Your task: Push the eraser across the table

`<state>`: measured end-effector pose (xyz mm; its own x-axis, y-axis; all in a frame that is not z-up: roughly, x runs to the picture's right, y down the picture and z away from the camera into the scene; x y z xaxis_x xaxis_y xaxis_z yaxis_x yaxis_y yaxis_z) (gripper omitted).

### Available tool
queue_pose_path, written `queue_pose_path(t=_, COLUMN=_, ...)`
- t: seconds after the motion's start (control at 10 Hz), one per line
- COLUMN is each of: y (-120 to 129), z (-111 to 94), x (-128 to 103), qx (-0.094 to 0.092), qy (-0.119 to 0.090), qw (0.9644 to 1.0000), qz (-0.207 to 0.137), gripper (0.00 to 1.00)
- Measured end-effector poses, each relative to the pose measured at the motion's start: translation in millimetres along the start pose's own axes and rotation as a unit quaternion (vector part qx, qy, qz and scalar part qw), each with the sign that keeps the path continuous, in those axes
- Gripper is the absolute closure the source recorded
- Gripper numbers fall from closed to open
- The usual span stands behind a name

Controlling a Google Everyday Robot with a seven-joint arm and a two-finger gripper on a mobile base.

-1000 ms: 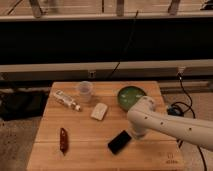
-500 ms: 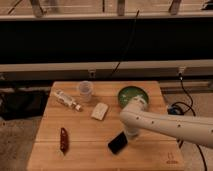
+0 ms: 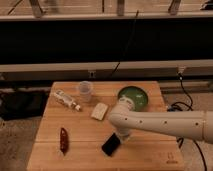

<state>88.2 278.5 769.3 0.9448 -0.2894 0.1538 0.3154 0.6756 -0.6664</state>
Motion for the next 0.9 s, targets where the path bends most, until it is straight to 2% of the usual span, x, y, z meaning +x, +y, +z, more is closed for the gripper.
queue_pose_path(t=0.5, y=-8.6, z=2.0, x=-32.9, qx=-0.002, qy=0.011, qw=0.9995, qz=-0.031, gripper=0.97)
queue_pose_path(t=0.9, y=-8.7, z=2.5, x=-35.8, qx=-0.002, qy=0.011, qw=0.9994, qz=-0.033, gripper=0.97)
